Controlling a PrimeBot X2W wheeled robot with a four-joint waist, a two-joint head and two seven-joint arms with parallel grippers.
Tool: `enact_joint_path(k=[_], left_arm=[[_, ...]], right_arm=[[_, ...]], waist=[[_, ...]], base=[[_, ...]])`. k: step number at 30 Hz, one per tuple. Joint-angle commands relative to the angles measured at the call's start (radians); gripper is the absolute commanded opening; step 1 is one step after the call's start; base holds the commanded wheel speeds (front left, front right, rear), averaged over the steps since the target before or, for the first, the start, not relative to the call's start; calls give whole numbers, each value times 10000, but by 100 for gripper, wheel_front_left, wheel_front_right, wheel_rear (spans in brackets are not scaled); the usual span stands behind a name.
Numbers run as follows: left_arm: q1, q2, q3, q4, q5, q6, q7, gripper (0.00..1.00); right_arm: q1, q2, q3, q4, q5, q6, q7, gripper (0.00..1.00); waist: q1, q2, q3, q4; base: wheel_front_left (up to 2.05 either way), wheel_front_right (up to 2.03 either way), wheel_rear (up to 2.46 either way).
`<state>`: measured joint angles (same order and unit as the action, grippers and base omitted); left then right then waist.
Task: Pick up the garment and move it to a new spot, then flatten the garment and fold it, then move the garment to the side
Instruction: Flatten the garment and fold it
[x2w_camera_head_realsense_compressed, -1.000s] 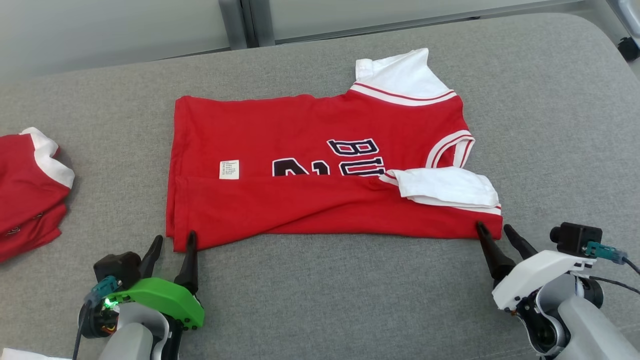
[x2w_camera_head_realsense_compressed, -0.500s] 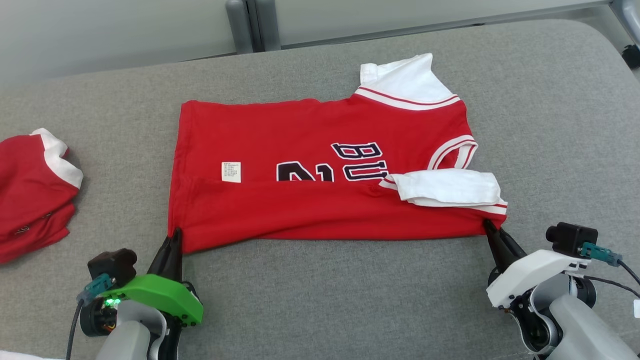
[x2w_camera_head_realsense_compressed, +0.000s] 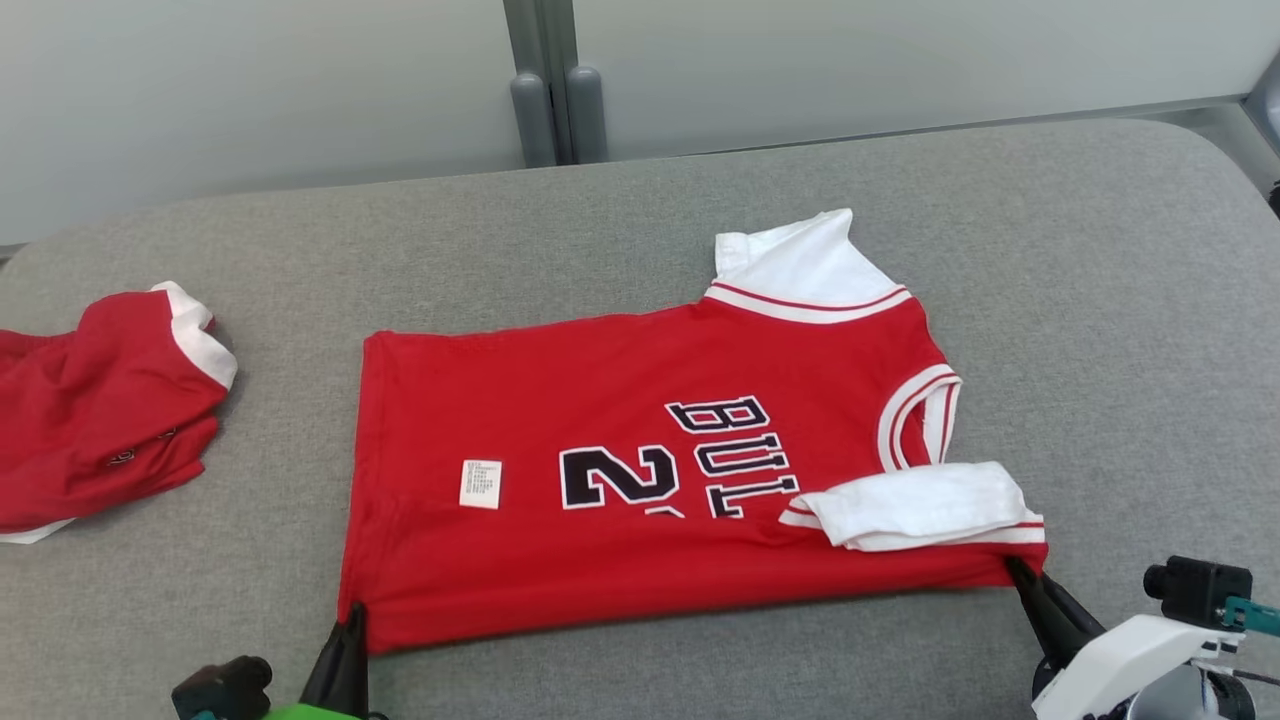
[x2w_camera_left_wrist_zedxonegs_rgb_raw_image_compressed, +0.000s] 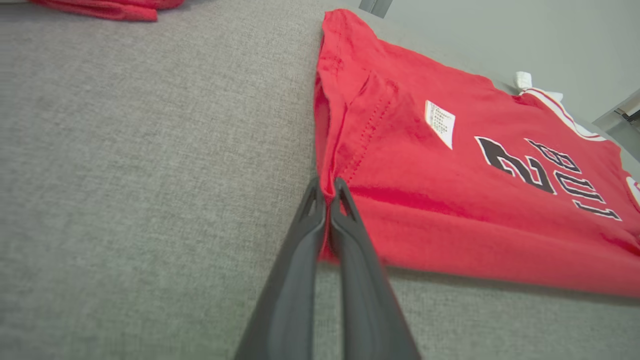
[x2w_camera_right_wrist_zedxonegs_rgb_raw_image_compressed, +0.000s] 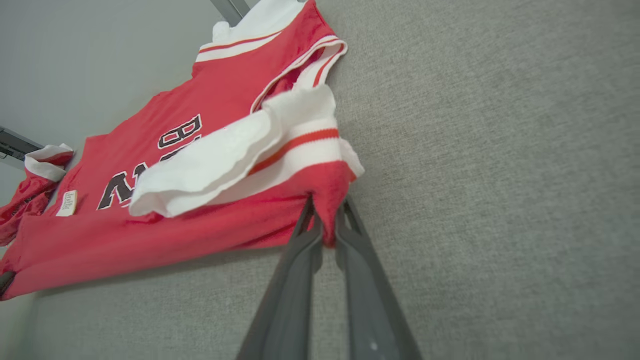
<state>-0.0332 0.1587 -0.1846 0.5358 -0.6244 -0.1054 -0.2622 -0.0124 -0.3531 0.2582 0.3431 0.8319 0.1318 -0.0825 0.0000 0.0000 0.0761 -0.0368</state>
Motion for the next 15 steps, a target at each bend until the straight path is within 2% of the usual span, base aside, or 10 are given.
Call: enact_joint_path(k=[1, 4, 5, 6, 7, 15], left_arm=[[242, 2, 25, -71, -65, 89, -10, 0], [513, -31, -111, -247, 116, 231, -19, 0], [538, -60, -146, -339, 172, 274, -21, 17], [543, -69, -137, -428, 248, 295, -26, 84], [545, -46, -154, -466, 331, 275, -30, 100], [527, -277, 453, -1601, 1188, 299, -32, 100]], right_arm=[[295, -27, -212, -130, -86, -22, 150, 0], [732, 217, -675, -414, -160, -22, 390, 0], [791, 288, -814, -473, -262, -22, 387, 16], [857, 426, -925, -541, -345, -22, 389, 85], [908, 547, -992, -573, -427, -20, 434, 100], [811, 1141, -1545, -1227, -1391, -17, 67, 100]], waist=[[0, 0, -57, 114], [0, 0, -92, 191], [0, 0, -105, 208], [0, 0, -117, 225], [0, 0, -128, 232], [0, 0, -330, 183]], base=[[0, 0, 0], [0, 0, 0], [0, 0, 0], [0, 0, 0], [0, 0, 0], [0, 0, 0]])
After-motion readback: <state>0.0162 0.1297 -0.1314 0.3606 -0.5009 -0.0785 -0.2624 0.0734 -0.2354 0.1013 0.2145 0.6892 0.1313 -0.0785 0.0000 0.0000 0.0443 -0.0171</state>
